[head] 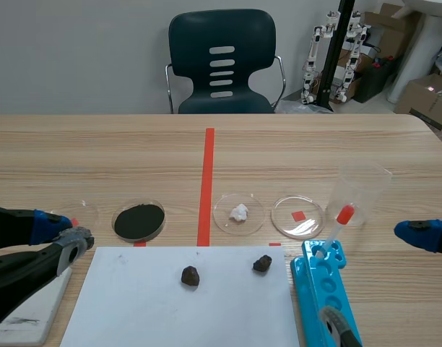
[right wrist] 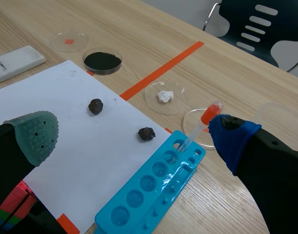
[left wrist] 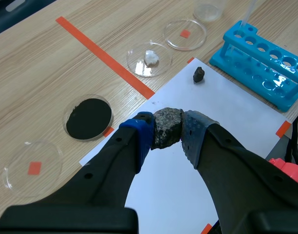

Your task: Put the mineral in the empty petri dish

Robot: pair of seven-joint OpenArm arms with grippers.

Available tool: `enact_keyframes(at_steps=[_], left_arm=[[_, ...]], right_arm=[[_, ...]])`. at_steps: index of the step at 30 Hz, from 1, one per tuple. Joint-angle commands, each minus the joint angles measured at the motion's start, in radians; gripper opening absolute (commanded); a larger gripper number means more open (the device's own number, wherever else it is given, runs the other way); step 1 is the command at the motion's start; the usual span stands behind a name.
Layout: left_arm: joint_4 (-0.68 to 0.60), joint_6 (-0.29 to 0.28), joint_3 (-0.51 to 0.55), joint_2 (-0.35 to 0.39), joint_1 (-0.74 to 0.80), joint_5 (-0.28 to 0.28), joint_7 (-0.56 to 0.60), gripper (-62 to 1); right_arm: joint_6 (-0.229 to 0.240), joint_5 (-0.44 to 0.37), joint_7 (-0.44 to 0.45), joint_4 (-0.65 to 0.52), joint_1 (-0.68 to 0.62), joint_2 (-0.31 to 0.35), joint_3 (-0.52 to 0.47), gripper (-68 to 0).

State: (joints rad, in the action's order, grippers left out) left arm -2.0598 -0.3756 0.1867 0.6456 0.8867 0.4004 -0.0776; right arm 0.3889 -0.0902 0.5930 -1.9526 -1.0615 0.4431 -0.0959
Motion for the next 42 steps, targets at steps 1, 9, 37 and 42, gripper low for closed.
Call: enact_keyframes(at_steps=[1, 9, 37, 42], left_arm=[[-0.011, -0.002, 0.005, -0.002, 0.005, 0.014, 0.014, -49.3], [-0.011, -0.002, 0.005, -0.002, 0.005, 0.014, 0.014, -49.3], [-0.011, -0.002, 0.005, -0.002, 0.005, 0.014, 0.013, -49.3], [-0.010, -0.002, 0.002, -0.003, -0.010, 0.028, -0.007, -49.3]], right_arm=[[0.000, -0.010, 0.014, -0.012, 0.000, 0.000, -0.001, -2.2], [0.000, -0.010, 0.014, -0.012, 0.000, 0.000, -0.001, -2.2], [0.000, -0.010, 0.014, -0.012, 0.000, 0.000, -0.001, -2.2], [0.000, -0.010, 0.014, -0.012, 0.000, 0.000, -0.001, -2.2]])
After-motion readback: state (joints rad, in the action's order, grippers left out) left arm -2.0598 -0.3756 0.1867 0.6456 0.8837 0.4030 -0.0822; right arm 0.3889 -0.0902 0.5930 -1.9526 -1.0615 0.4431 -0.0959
